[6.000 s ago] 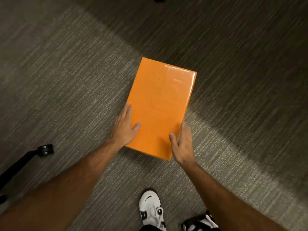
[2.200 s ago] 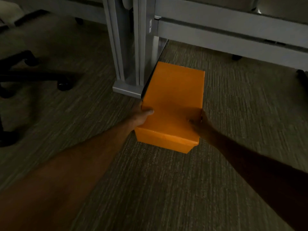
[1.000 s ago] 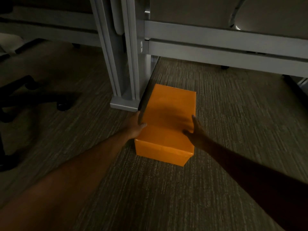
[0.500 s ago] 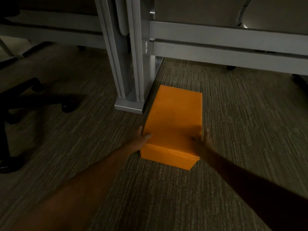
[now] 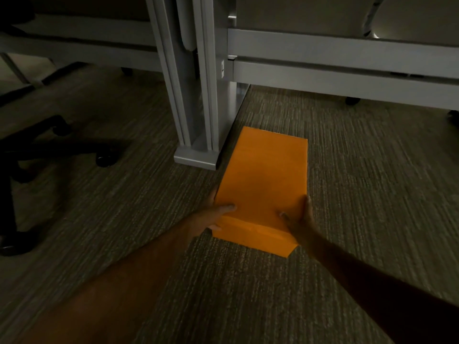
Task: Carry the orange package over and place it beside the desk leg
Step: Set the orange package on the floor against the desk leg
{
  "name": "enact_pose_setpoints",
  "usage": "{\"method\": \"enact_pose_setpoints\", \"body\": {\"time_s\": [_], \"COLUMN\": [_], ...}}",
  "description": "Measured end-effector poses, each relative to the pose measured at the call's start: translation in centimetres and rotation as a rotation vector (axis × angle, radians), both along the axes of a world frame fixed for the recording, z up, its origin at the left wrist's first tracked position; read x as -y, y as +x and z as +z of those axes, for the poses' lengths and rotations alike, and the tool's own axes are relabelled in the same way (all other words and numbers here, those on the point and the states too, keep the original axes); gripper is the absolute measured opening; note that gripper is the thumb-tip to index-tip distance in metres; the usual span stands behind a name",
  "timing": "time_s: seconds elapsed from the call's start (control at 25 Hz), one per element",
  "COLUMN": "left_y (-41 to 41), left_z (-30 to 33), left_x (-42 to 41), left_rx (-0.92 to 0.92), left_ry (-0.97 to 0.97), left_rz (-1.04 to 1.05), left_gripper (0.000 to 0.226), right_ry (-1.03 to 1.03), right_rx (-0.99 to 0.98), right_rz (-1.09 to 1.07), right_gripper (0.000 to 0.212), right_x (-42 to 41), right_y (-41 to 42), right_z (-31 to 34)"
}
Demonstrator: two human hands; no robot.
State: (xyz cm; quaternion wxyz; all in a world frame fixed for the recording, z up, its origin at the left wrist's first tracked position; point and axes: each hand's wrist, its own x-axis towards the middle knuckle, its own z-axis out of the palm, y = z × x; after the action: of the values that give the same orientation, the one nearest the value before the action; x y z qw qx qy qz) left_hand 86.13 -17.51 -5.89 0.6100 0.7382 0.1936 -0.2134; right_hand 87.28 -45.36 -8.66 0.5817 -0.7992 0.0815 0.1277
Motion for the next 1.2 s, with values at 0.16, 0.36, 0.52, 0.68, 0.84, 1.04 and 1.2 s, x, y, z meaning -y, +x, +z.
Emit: {"method": "enact_pose_setpoints", "body": {"time_s": [0.16,0.36,0.52,0.68,0.84,1.04,1.2], "left_y": [0.3,2.1,4.3,5.7,6.0,5.9,5.0], "left_z": [0.4,1.8,3.4,3.5,0.5,0.5,0.1], "left_x": [0.1,-0.8,-2.4,-3.1,-4.0,-4.1,-4.7], "left_rx": [-0.021,0.030,0.127,0.133,0.116,0.104,0.089], "left_ry": [-0.001,-0.001,-0.013,0.010,0.024,0.036,0.048], "left_rz": [0.038,0.112,0.156,0.189,0.166,0.136,0.118], "left_gripper": [0.092,0.086,0.090,0.087,0.082,0.079,0.080], "right_ry": [0.043,0.030,0.074,0.115,0.090,0.117,0.151], "right_rx": [0.007,0.017,0.052,0.027,0.041,0.022,-0.040], "right_rz": [-0.037,-0.043,-0.048,-0.087,-0.048,0.021,-0.004], "right_gripper": [0.114,0.107,0.109,0.099,0.093,0.094,0.090], "right_x": [-0.6,-1.9,-3.2,-4.9,-5.6,-5.4,-5.8], "right_y": [0.5,2.6,5.3,6.8,6.8,6.9,6.0], "right_z": [0.2,1.7,3.0,3.4,1.1,0.8,1.1]}}
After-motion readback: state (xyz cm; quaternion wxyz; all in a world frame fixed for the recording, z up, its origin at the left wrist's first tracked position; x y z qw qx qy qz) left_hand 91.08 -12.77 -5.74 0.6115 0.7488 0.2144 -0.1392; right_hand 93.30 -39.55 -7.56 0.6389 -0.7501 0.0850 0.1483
